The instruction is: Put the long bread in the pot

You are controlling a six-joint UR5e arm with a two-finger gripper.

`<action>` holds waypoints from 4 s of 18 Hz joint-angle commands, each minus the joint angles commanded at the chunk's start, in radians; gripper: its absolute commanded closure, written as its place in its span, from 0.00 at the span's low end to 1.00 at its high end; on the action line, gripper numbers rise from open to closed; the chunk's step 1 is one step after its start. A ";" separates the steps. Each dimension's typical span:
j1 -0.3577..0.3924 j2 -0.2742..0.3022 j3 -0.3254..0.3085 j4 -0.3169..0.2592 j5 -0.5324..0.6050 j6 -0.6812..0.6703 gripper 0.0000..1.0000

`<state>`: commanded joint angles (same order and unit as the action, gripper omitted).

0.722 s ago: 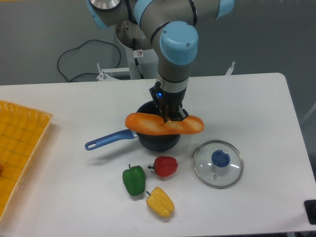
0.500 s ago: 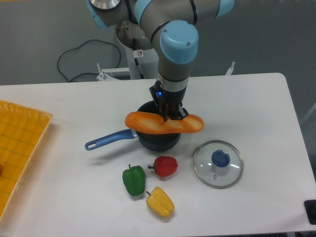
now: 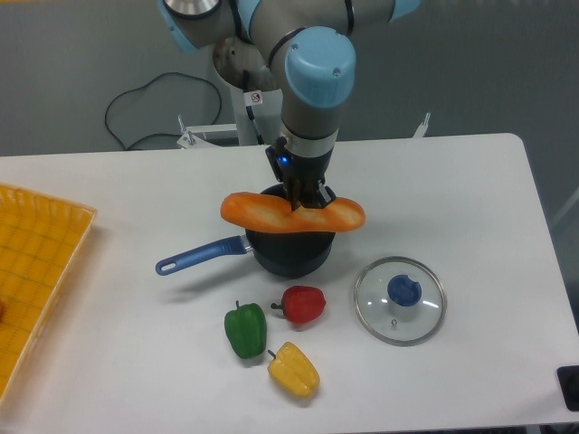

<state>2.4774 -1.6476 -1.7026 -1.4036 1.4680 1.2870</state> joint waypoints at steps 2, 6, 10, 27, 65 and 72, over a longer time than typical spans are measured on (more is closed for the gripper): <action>-0.011 0.009 -0.003 -0.006 0.000 0.000 0.82; -0.017 0.029 -0.020 -0.005 0.000 -0.020 0.83; -0.038 0.040 -0.051 0.002 0.002 -0.034 0.83; -0.136 -0.049 -0.098 0.009 0.003 -0.136 0.83; -0.186 -0.112 -0.094 0.075 0.176 -0.118 0.20; -0.184 -0.127 -0.094 0.077 0.216 -0.115 0.20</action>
<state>2.2933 -1.7748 -1.7963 -1.3269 1.6842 1.1720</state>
